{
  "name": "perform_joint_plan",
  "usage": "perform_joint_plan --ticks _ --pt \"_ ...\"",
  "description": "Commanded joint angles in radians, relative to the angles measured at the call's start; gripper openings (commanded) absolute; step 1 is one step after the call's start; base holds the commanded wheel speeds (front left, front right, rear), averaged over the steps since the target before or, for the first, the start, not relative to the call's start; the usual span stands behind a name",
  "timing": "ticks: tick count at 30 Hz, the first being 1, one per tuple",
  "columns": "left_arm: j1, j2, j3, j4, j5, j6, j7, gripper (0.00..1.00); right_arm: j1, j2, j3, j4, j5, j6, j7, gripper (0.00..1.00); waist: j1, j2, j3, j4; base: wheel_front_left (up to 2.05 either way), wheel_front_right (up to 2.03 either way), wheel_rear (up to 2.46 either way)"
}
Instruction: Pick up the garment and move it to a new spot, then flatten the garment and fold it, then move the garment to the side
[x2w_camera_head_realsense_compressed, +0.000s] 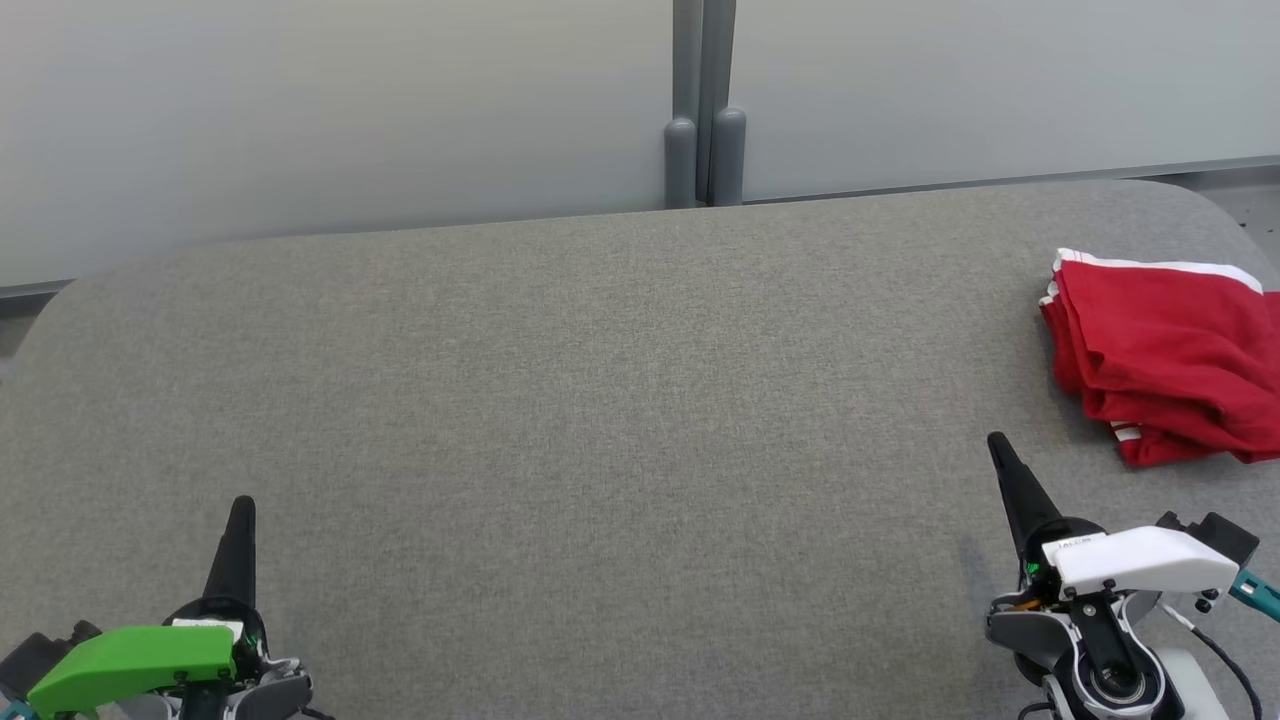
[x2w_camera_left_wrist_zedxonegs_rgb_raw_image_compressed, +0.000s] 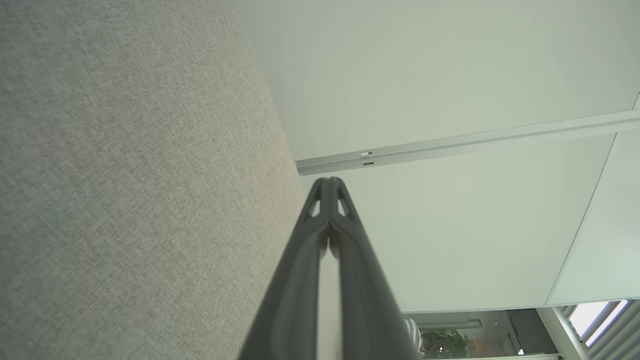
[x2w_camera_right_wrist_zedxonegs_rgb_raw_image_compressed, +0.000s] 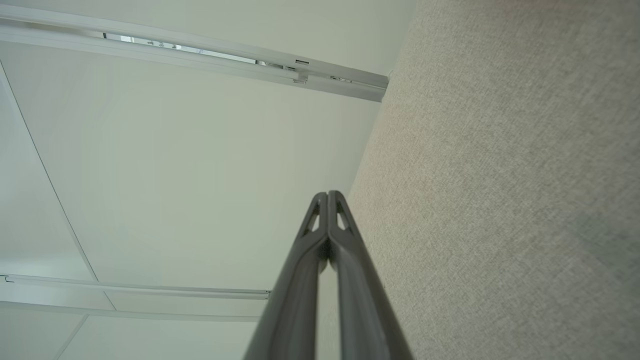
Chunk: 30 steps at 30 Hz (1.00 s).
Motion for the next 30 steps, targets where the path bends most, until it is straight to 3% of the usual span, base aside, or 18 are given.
perform_joint_plan --ticks 1,30 --pt "-0.021 0.000 0.010 -0.002 -0.027 -0.009 0.006 0.00 -0.019 -0.006 -0.004 0.000 0.025 0.001 0.006 0.00 0.0000 0.0076 0.000 0.001 0.00 0.00 0.00" --pt "-0.034 -0.017 0.063 0.006 -0.168 -0.041 0.059 0.00 -0.020 -0.006 -0.013 0.018 0.218 0.001 0.024 0.00 0.0000 0.0097 0.001 0.011 0.00 0.00 0.00"
